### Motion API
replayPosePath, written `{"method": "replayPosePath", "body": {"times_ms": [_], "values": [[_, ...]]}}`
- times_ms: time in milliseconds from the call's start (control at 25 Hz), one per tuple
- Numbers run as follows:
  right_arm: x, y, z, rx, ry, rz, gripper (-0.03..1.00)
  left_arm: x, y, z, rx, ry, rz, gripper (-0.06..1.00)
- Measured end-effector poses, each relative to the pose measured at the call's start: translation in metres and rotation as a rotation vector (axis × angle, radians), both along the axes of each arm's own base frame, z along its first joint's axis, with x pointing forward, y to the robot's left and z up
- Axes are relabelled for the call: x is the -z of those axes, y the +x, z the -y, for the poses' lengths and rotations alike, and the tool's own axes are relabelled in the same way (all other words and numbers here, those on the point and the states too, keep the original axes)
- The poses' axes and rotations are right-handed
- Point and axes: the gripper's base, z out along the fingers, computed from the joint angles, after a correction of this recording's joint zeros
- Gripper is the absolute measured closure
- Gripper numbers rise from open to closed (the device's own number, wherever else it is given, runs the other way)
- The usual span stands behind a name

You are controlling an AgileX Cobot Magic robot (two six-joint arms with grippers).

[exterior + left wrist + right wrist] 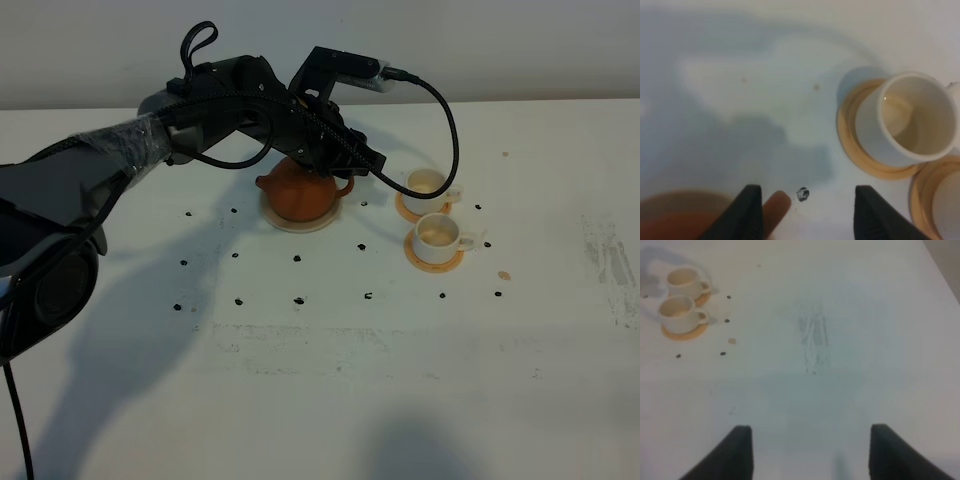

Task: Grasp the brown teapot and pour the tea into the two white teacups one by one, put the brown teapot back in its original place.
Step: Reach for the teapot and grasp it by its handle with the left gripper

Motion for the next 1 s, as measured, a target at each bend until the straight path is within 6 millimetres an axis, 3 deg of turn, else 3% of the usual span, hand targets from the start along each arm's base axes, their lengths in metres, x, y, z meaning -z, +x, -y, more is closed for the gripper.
{"method": "replayPosePath", "body": {"times_ms": [1000], "values": [[0.0,0.0,0.0,0.0,0.0,0.0,0.48,0.0062,0.0041,-0.0008,-0.001,0.019,0.04,0.54]]}}
